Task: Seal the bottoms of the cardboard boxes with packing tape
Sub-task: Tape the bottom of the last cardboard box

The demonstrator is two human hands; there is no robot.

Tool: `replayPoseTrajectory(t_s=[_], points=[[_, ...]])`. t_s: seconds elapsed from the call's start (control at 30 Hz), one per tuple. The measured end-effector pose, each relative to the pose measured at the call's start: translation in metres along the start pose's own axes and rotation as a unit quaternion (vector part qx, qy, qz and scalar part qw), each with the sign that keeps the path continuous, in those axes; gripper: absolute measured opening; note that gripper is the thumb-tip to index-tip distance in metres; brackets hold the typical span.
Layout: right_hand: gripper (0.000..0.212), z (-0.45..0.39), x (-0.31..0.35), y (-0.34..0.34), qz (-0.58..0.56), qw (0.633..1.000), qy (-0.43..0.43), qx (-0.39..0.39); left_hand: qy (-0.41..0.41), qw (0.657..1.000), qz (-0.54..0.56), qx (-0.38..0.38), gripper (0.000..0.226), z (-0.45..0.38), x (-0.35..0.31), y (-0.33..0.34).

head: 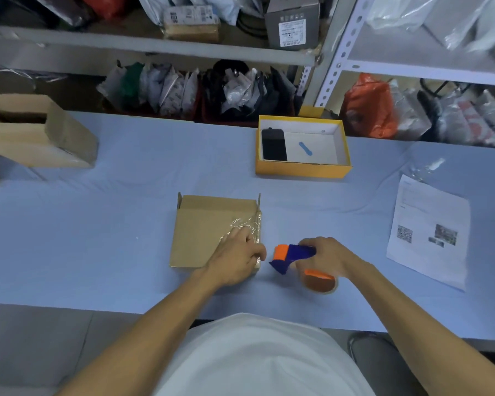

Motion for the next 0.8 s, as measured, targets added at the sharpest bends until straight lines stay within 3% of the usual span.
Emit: replayPoseTrajectory(t_s=[0.13, 0.3, 0.4, 0.47, 0.53, 0.63, 0.7, 0.8], points=[[0.051, 0.01, -0.016, -0.01, -0.06, 0.988, 0.032, -0.142, -0.001, 0.999, -0.033, -0.018, 0.015, 0.002, -0.004, 0.005], [0.062, -0.009, 0.007, 0.003, 0.055, 0.968, 0.021, -0.245, -0.037, 0.998, 0.049, -0.006, 0.029, -0.002, -0.003, 0.002], [0.049, -0.02, 0.032, 0.019, 0.056, 0.971, 0.039, -0.231, -0.037, 0.995, 0.095, -0.022, 0.036, -0.001, 0.0, -0.003], [0.032, -0.021, 0.044, 0.015, 0.065, 0.953, 0.059, -0.289, -0.045, 0.987, 0.151, -0.043, 0.036, -0.001, 0.001, -0.007], [0.02, -0.02, 0.056, 0.005, 0.0, 0.942, 0.043, -0.333, -0.062, 0.977, 0.194, -0.065, 0.031, 0.0, 0.002, -0.01], [0.014, -0.021, 0.075, -0.005, -0.197, 0.95, -0.017, -0.242, -0.075, 0.957, 0.249, -0.128, 0.03, 0.002, 0.006, -0.016], [0.022, -0.023, 0.085, -0.007, -0.262, 0.95, -0.013, -0.169, -0.085, 0.944, 0.254, -0.193, 0.03, 0.007, 0.013, -0.024], [0.029, -0.029, 0.092, -0.008, -0.308, 0.939, 0.019, -0.153, -0.108, 0.943, 0.14, -0.28, 0.032, 0.018, 0.03, -0.041]])
Point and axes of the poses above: each hand's wrist, its own z-axis away from the middle knuckle, its own y-axis out of the palm, x = y × z, the point moved 4 cm from there along -z, towards the middle knuckle, and after that the axes turned 15 degrees about z, right-handed, at the moved point
